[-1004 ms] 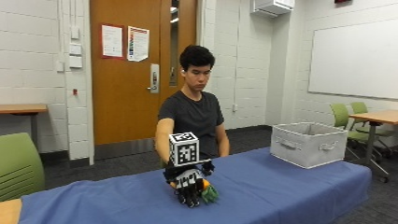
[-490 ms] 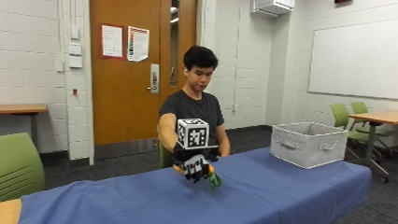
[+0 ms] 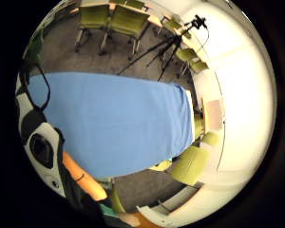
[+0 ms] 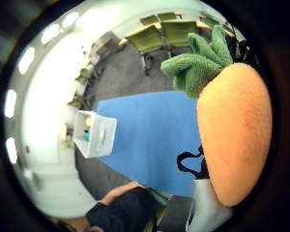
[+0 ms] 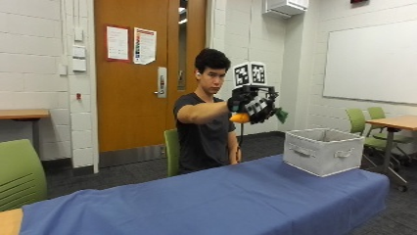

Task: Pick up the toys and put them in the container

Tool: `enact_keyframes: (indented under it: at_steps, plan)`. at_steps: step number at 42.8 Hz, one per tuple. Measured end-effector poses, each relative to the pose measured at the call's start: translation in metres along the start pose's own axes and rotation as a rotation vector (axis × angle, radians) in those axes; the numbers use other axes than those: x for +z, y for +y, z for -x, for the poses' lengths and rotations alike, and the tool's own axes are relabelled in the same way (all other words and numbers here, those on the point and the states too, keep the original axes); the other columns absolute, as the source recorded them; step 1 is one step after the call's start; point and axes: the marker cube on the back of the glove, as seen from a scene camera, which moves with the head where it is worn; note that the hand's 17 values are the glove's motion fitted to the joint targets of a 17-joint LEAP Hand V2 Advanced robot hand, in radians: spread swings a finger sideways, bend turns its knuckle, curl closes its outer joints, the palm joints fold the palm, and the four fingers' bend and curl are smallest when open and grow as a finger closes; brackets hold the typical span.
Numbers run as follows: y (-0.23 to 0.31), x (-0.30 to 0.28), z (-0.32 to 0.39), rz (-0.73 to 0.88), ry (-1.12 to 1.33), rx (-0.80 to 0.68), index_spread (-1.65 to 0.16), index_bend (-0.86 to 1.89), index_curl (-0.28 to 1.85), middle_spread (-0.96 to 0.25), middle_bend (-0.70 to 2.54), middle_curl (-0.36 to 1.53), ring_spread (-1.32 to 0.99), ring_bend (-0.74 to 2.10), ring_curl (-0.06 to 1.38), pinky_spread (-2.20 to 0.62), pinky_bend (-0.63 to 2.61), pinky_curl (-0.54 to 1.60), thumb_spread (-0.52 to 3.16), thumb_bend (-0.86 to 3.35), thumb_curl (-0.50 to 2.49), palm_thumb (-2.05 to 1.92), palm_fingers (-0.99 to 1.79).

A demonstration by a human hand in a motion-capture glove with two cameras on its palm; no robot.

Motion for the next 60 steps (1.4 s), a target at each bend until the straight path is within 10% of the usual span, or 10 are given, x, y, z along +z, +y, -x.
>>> enact_keyframes:
  at_steps: [13,19,28,34,41,45,60]
  plan:
    - [-0.025,-0.077,0.218,-0.082,-0.090,-0.232,-0.37,0.15,0.44,-0.35,1.05,0.72,-0.36,1.40,0.52,-0.49,0.88,0.40,0.86,0.27,0.81,0.66,1.13]
    - [-0.015,-0.081,0.315,-0.072,-0.227,-0.619,-0.37,0.14,0.45,-0.35,1.05,0.72,-0.36,1.40,0.52,-0.49,0.88,0.40,0.86,0.27,0.86,0.66,1.12]
    - [-0.014,-0.061,0.437,-0.021,-0.194,-0.542,-0.38,0.13,0.46,-0.35,1.05,0.73,-0.36,1.40,0.52,-0.49,0.89,0.41,0.86,0.26,0.92,0.65,1.11]
    - [-0.046,-0.028,0.399,-0.021,-0.155,-0.662,-0.38,0.13,0.46,-0.35,1.05,0.73,-0.36,1.40,0.52,-0.49,0.89,0.41,0.86,0.26,0.96,0.64,1.11]
    - [-0.051,-0.002,0.400,0.061,0.016,-0.457,-0.37,0.12,0.47,-0.36,0.96,0.71,-0.37,1.34,0.50,-0.48,0.91,0.41,0.85,0.18,0.97,0.55,0.97]
    - [-0.049,0.000,0.396,0.084,-0.033,-0.494,-0.30,0.08,0.49,-0.22,0.61,0.64,-0.30,1.19,0.51,-0.34,1.08,0.52,1.03,-0.12,0.74,0.01,0.03]
    - [0.015,-0.027,0.380,0.041,-0.135,-0.468,-0.20,0.23,0.45,-0.03,0.44,0.51,-0.21,0.83,0.28,-0.17,1.03,0.39,1.07,-0.11,0.44,-0.15,-0.01]
